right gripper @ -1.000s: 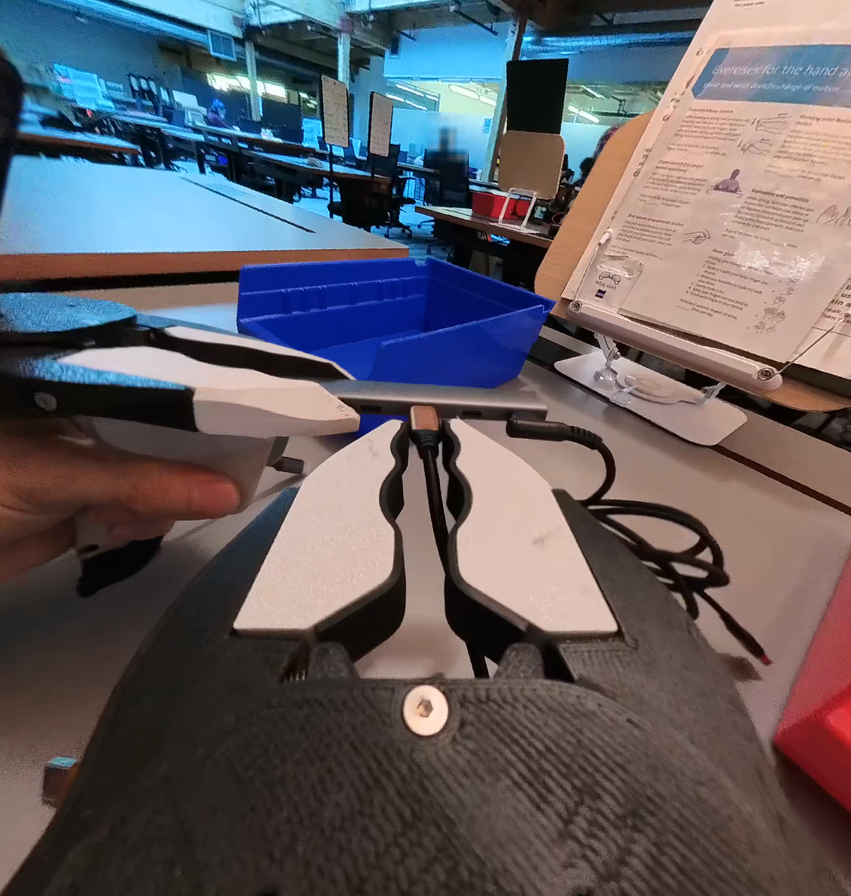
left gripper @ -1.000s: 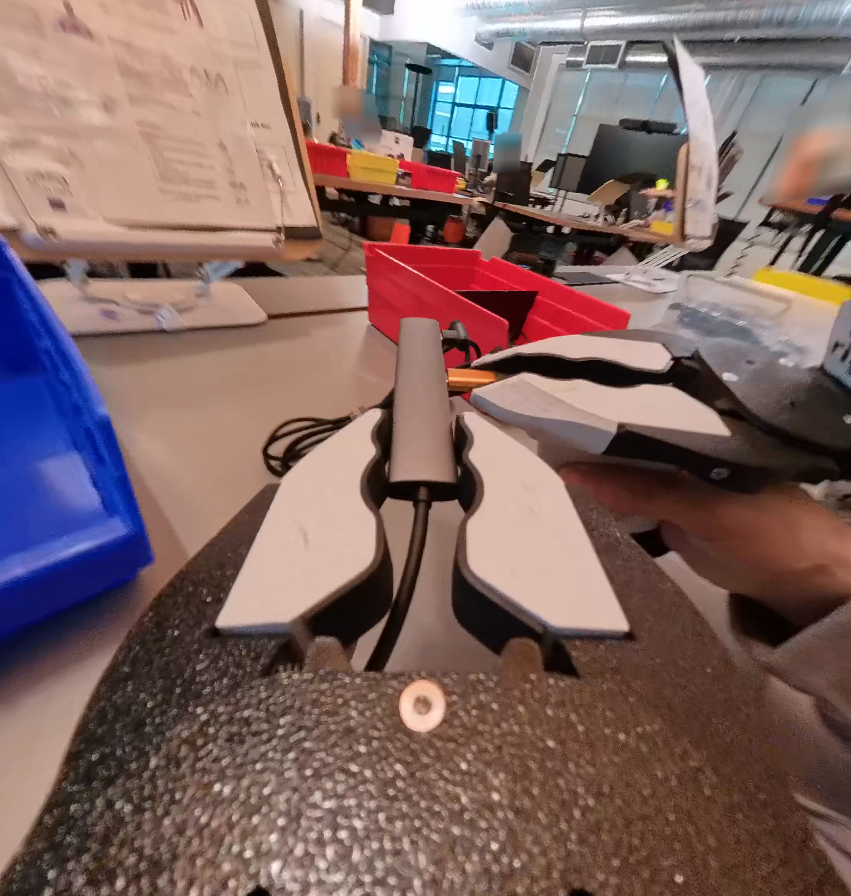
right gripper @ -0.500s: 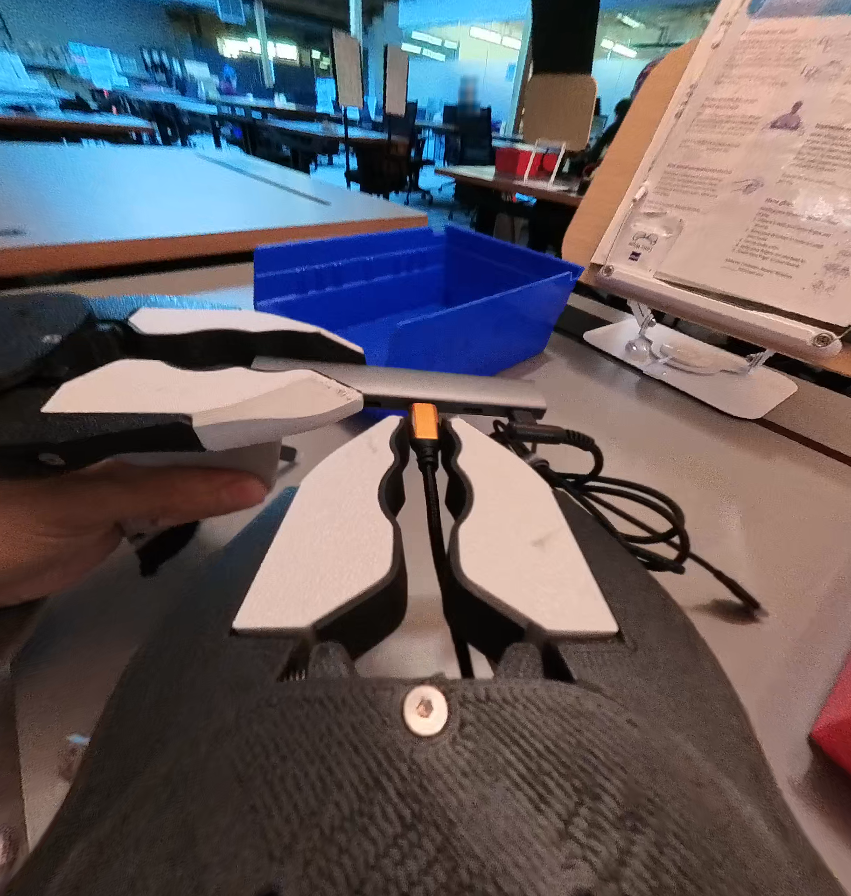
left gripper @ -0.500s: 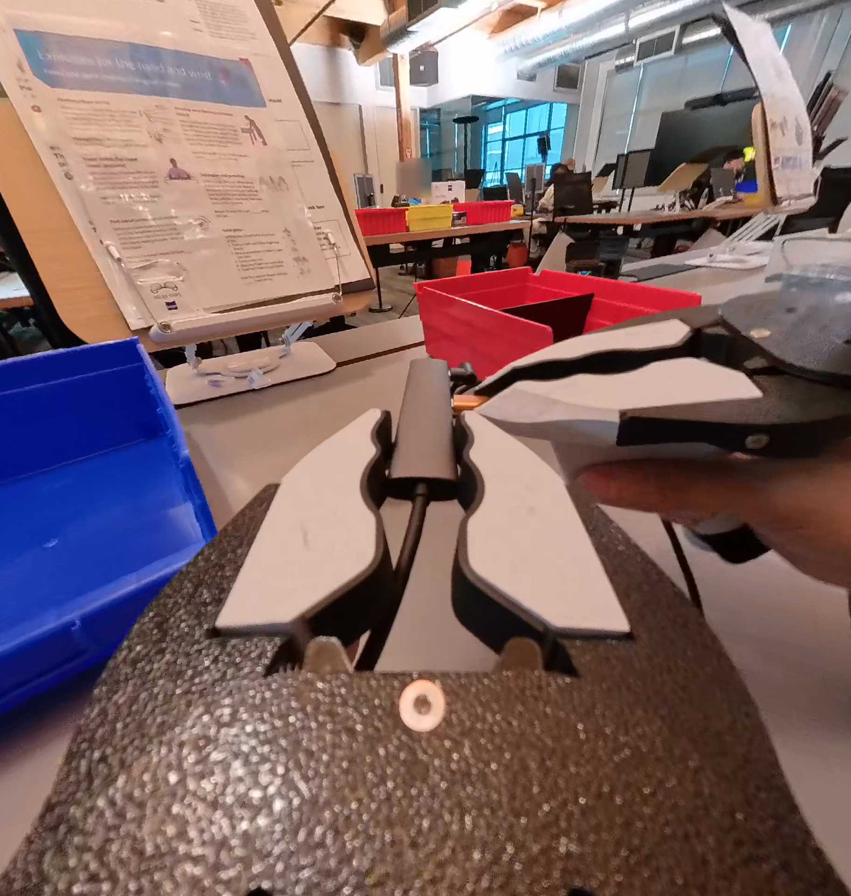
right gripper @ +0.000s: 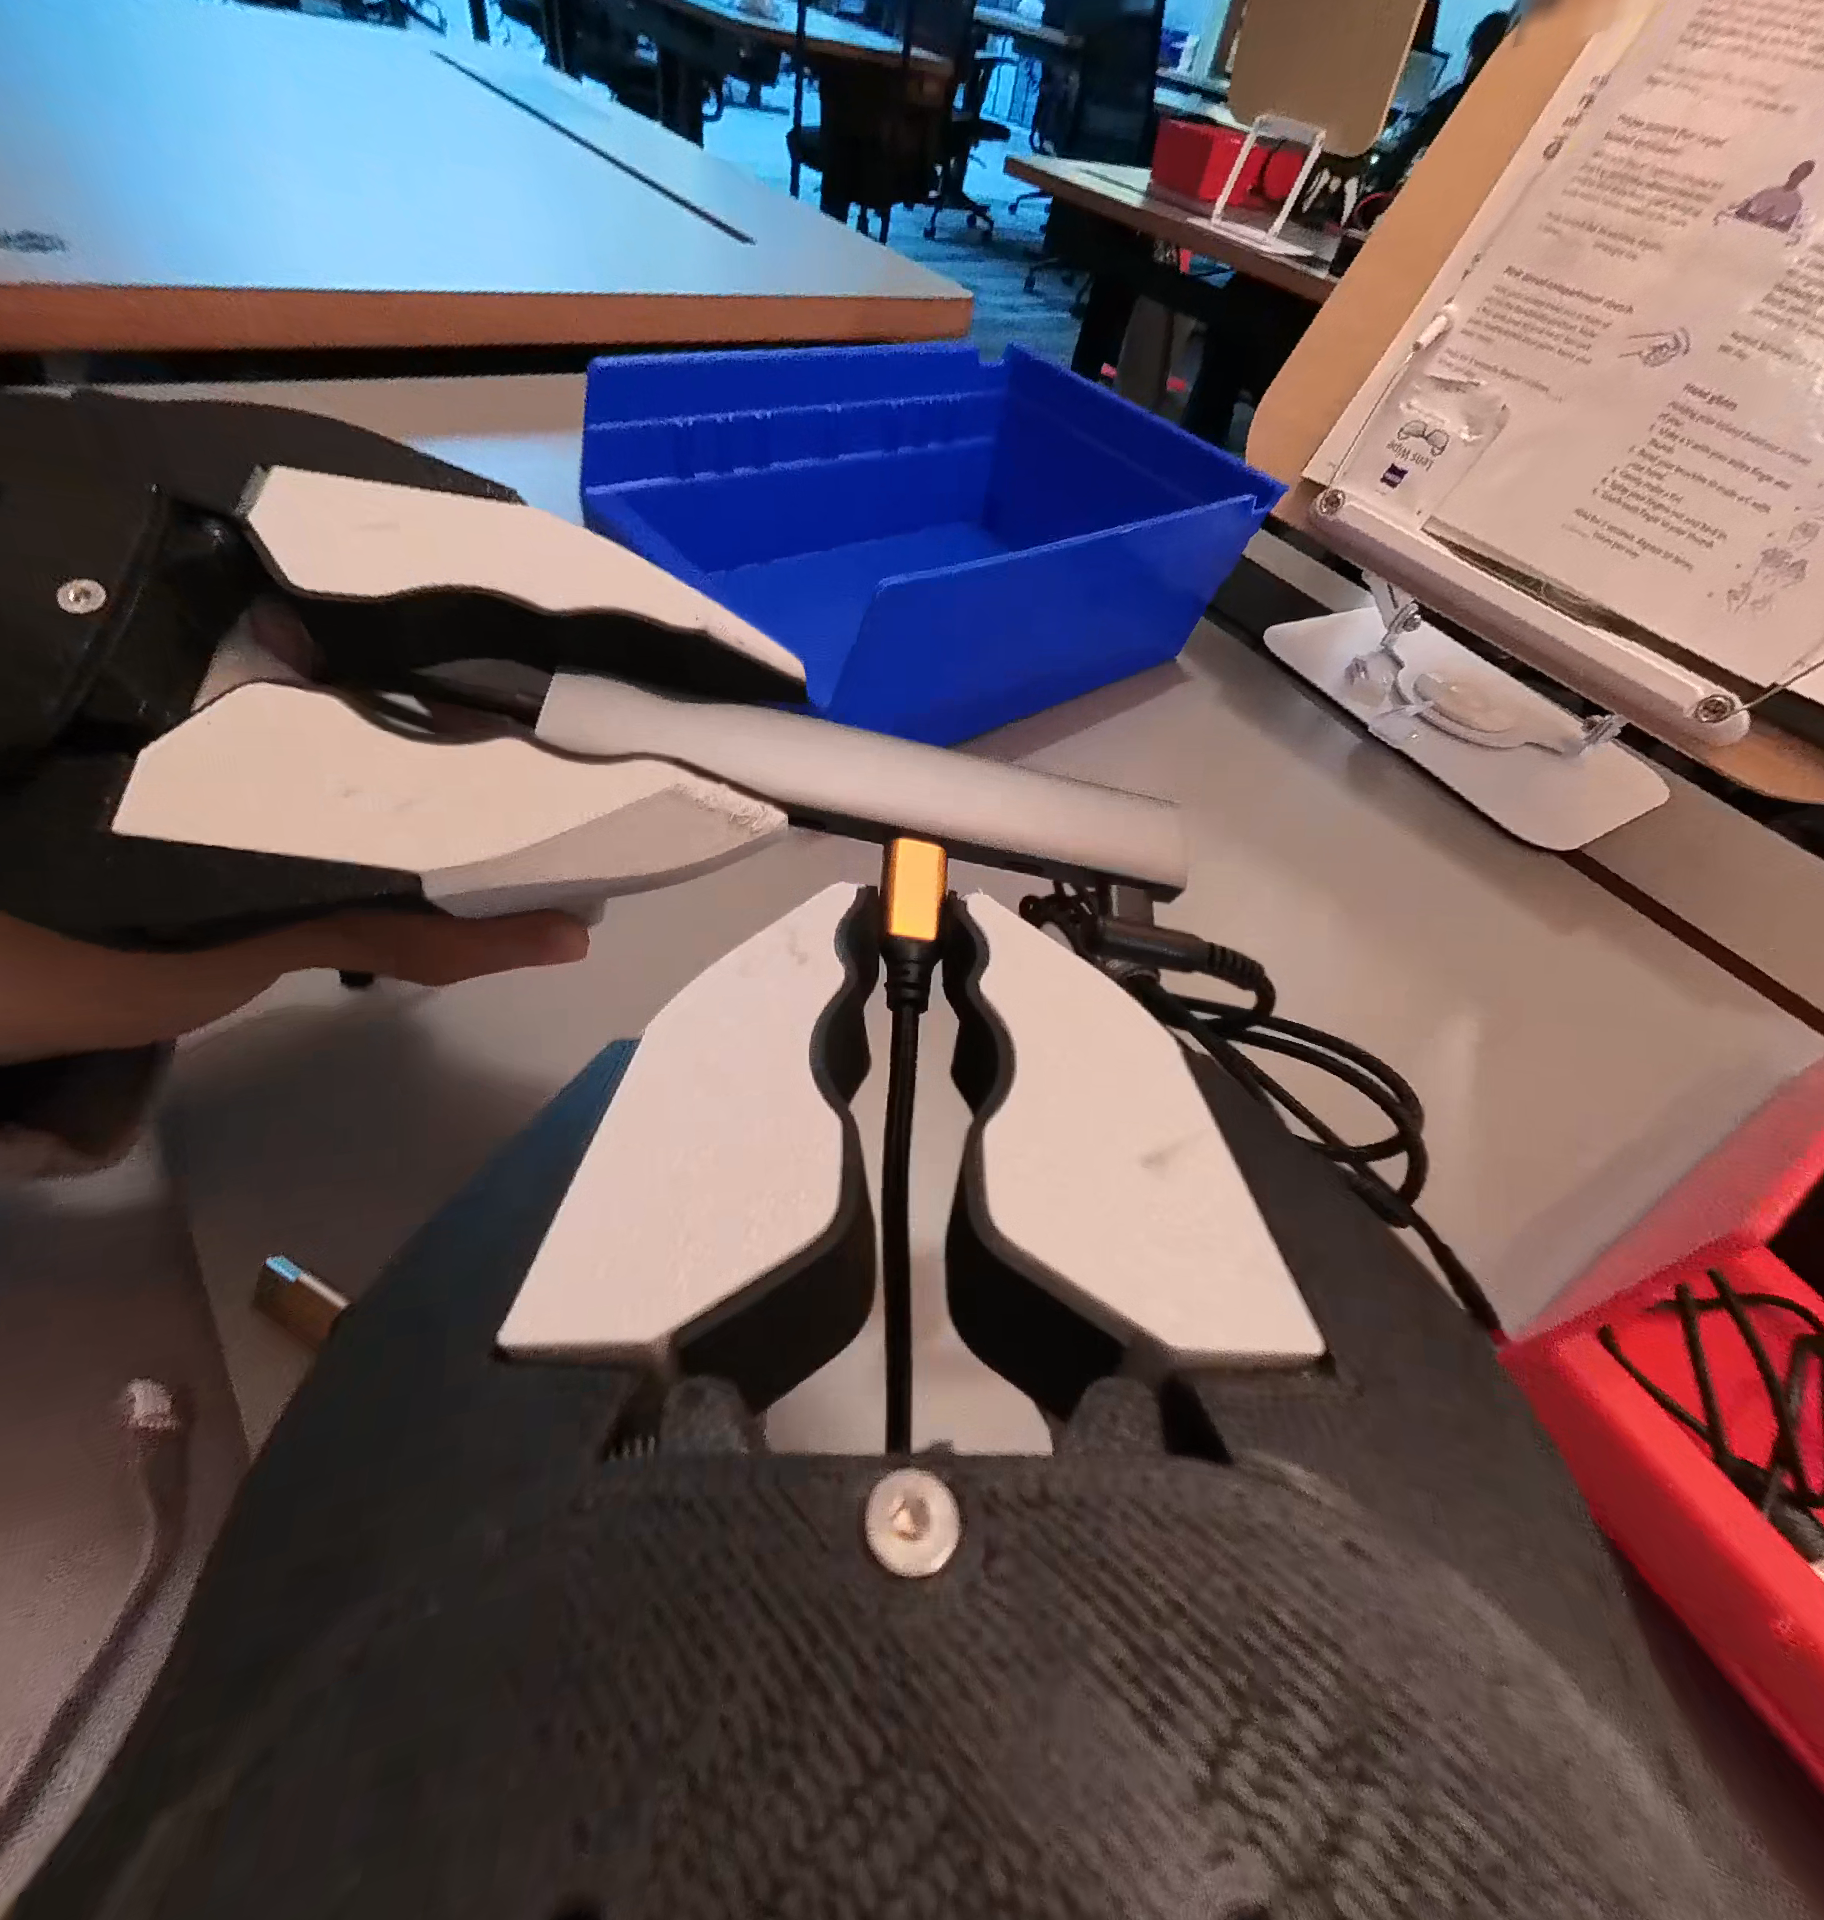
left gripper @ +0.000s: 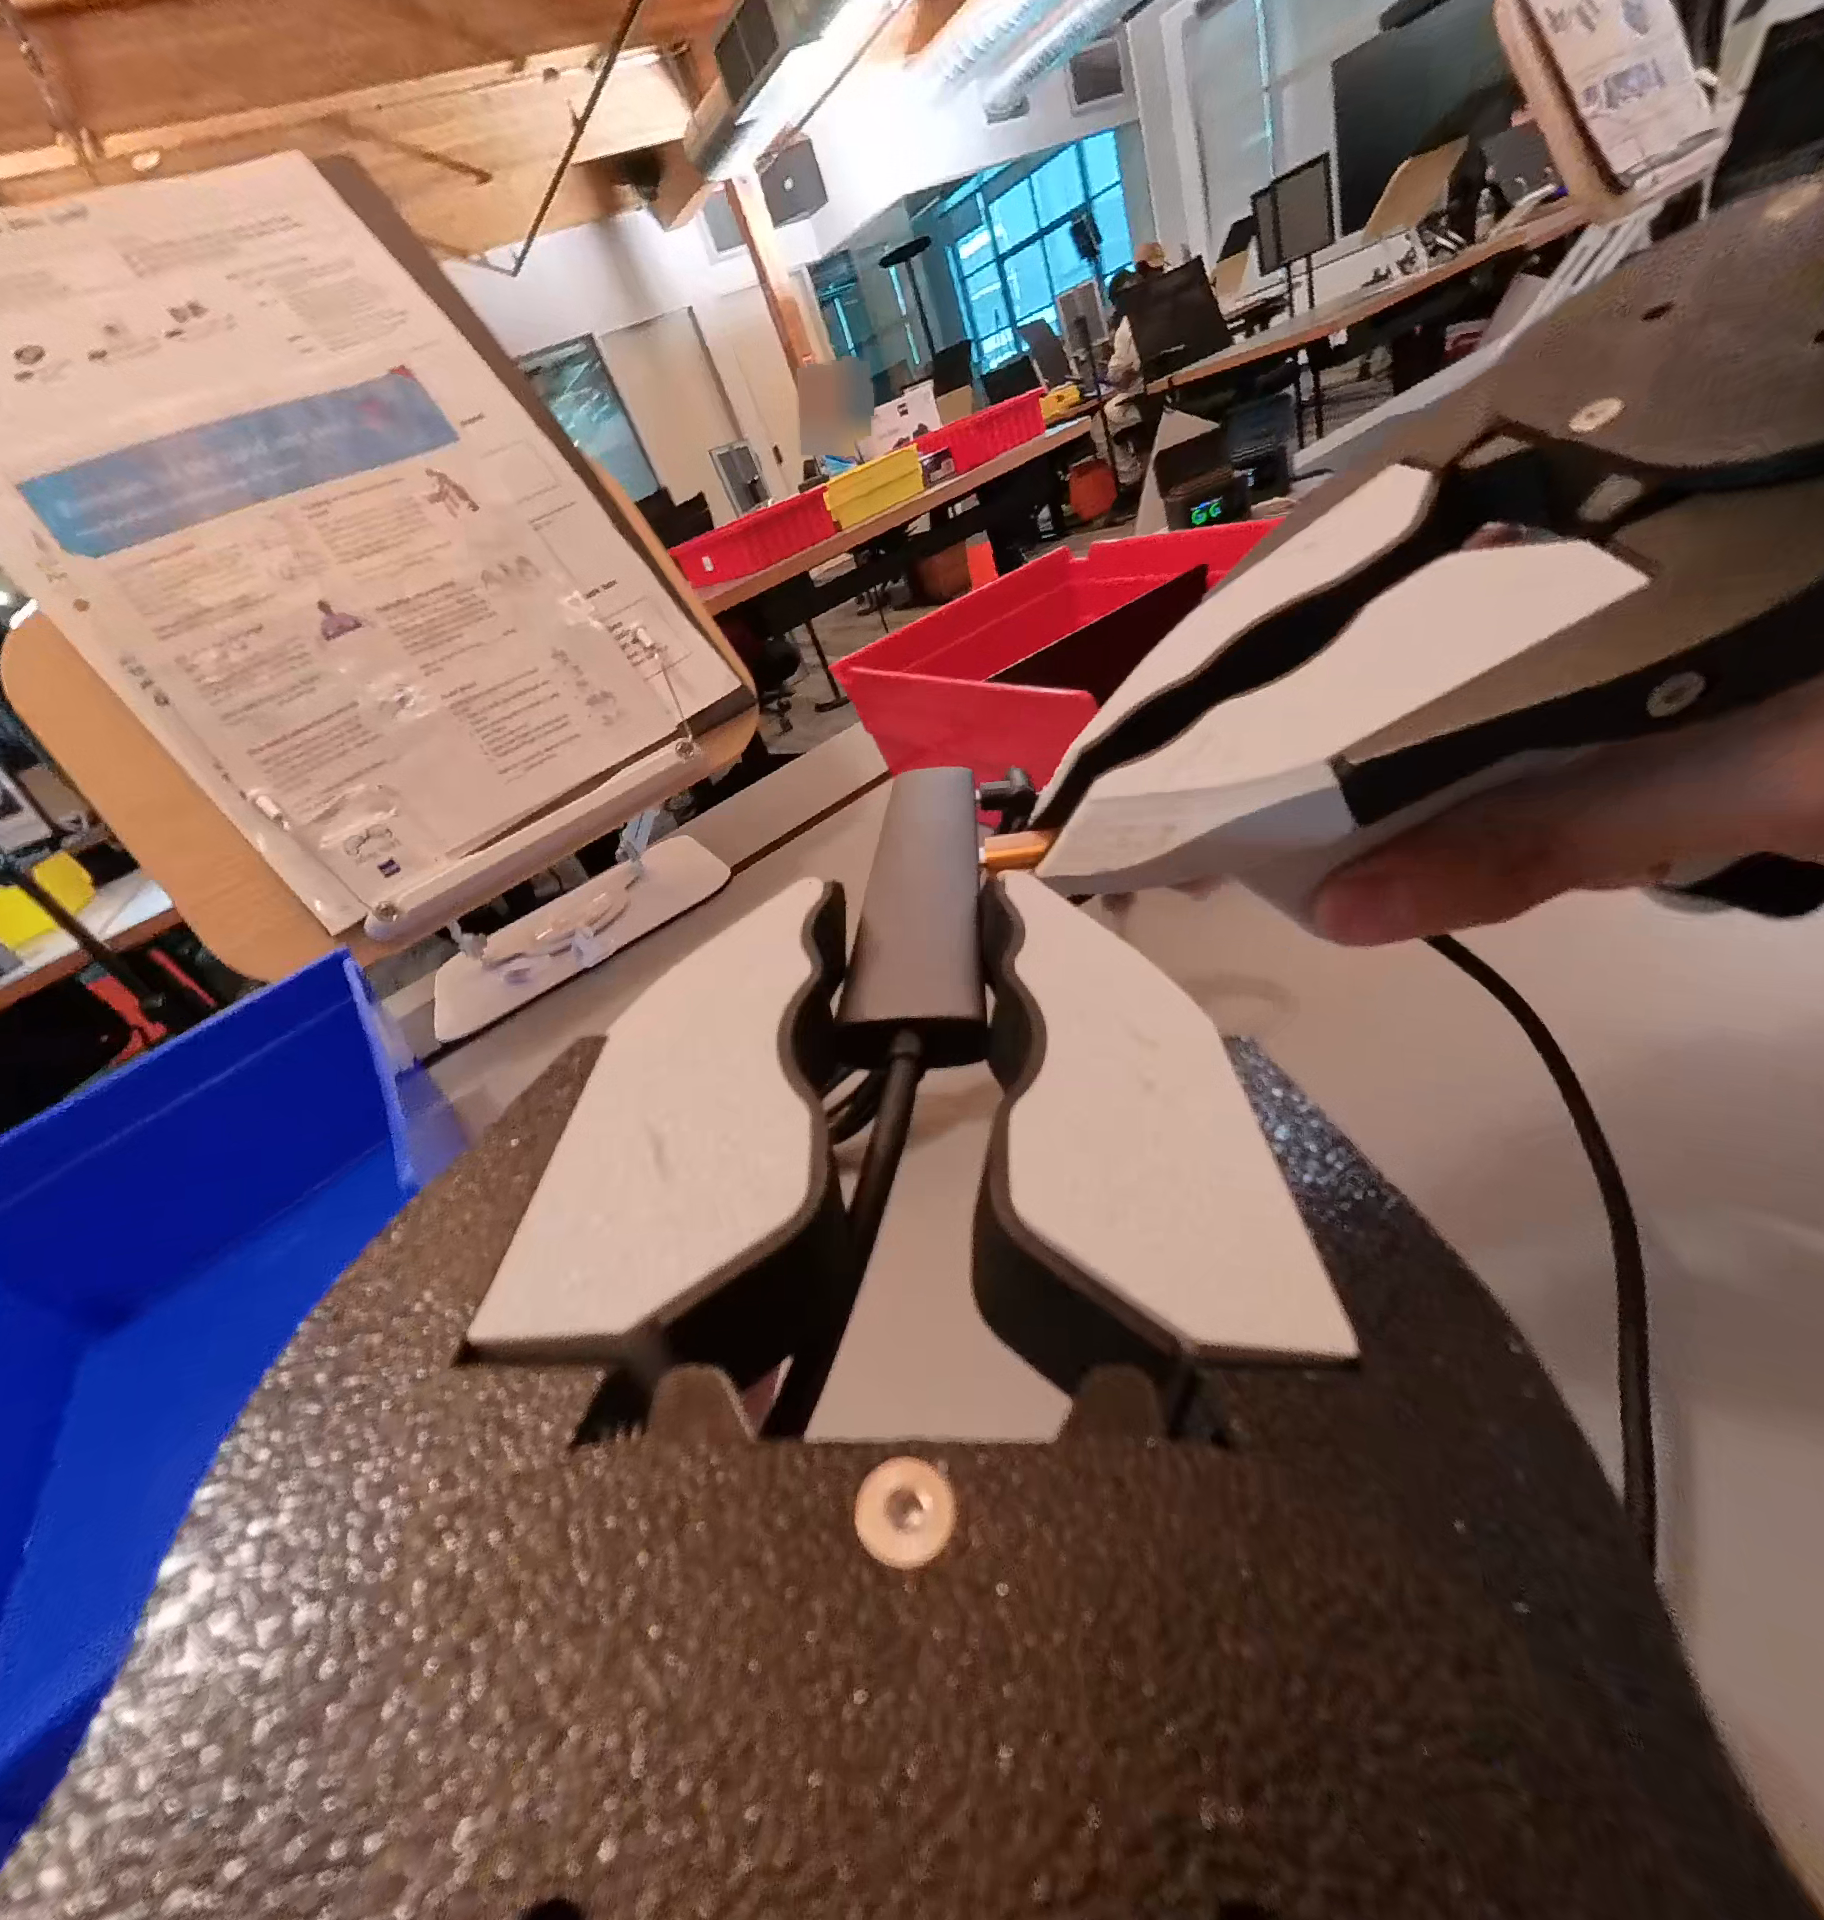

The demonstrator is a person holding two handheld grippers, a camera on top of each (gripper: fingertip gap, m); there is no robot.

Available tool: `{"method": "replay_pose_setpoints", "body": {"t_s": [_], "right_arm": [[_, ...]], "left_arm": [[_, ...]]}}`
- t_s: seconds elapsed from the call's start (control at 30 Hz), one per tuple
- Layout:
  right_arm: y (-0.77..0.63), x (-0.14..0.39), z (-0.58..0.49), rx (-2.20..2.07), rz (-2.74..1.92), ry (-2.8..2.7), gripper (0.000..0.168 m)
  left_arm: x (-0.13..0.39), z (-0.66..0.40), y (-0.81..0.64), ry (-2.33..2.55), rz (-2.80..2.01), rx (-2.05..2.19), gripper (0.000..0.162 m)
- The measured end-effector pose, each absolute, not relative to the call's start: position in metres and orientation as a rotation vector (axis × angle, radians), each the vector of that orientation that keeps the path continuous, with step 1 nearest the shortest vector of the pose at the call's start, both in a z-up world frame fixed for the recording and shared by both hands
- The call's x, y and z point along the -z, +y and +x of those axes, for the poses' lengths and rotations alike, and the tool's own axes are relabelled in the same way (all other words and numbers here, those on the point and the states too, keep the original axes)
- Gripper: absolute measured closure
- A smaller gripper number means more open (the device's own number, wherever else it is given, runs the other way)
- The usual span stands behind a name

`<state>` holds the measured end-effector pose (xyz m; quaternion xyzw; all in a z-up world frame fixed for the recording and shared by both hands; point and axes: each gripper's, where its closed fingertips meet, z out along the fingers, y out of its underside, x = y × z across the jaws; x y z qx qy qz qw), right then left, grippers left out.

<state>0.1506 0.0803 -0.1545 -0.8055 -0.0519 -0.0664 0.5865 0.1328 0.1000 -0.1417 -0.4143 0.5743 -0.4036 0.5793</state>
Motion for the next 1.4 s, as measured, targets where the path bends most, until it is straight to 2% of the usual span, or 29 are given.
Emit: {"method": "replay_pose_setpoints", "body": {"t_s": [0.03,0.23,0.33,0.43,0.73,0.9,1.0,1.2,1.4], "right_arm": [[0.077,0.153,0.151,0.156,-1.881,-0.133,0.155],[0.067,0.159,0.154,0.254,-1.985,-0.180,0.155],[0.057,0.169,0.144,0.099,-2.039,-0.140,0.155],[0.037,0.160,0.160,0.126,-1.934,0.001,0.156],[-0.001,-0.018,0.289,0.625,-1.527,0.047,0.156],[-0.003,-0.070,0.354,0.704,-1.400,0.076,0.156],[0.006,-0.049,0.394,0.721,-1.408,0.110,0.156],[0.041,0.054,0.412,0.459,-1.500,0.132,0.156],[0.017,0.148,0.454,0.561,-2.015,0.237,0.156]], "left_arm": [[0.140,0.133,0.097,1.353,-0.946,0.936,0.136],[0.143,0.136,0.088,1.369,-0.940,0.937,0.136],[0.135,0.130,0.124,1.209,-1.035,0.783,0.136],[0.115,0.114,0.162,1.122,-1.114,0.964,0.137],[0.124,0.123,0.127,1.253,-1.031,1.025,0.137],[0.132,0.128,0.122,1.295,-1.027,1.023,0.137],[0.133,0.128,0.122,1.297,-1.034,1.040,0.137],[0.135,0.128,0.124,1.298,-1.038,1.046,0.137],[0.135,0.127,0.128,1.287,-1.042,1.056,0.137]]}}
